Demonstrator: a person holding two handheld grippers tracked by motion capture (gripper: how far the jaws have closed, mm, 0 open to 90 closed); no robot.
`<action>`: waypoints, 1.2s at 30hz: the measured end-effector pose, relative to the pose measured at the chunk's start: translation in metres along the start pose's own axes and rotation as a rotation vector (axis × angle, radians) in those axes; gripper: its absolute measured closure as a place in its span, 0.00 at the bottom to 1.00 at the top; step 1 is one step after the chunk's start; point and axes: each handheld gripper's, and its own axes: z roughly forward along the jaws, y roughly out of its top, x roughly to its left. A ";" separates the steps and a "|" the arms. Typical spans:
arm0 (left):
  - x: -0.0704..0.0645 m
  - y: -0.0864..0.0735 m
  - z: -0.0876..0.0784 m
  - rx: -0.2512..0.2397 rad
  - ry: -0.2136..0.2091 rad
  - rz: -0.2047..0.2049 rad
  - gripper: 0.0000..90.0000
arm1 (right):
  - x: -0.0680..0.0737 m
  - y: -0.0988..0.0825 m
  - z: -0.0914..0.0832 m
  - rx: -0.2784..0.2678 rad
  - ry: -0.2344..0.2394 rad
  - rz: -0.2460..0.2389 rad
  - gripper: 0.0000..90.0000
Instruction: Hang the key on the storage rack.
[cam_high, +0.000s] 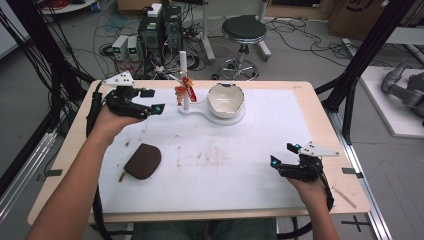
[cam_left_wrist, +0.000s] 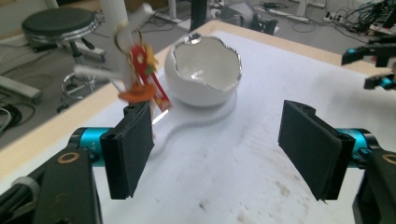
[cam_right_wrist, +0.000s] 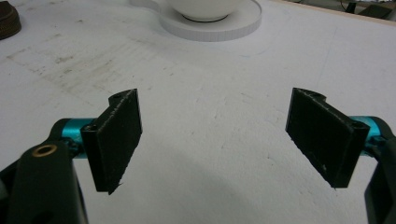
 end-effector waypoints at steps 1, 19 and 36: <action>-0.002 -0.004 -0.001 0.000 0.006 0.000 0.28 | 0.000 0.001 0.002 0.000 0.005 0.002 0.21; -0.043 -0.060 -0.010 -0.020 -0.002 -0.006 0.28 | 0.001 0.003 0.012 -0.004 0.030 -0.011 0.21; -0.044 -0.090 -0.018 -0.002 -0.007 -0.031 0.22 | 0.003 0.007 0.017 -0.011 0.018 -0.024 0.21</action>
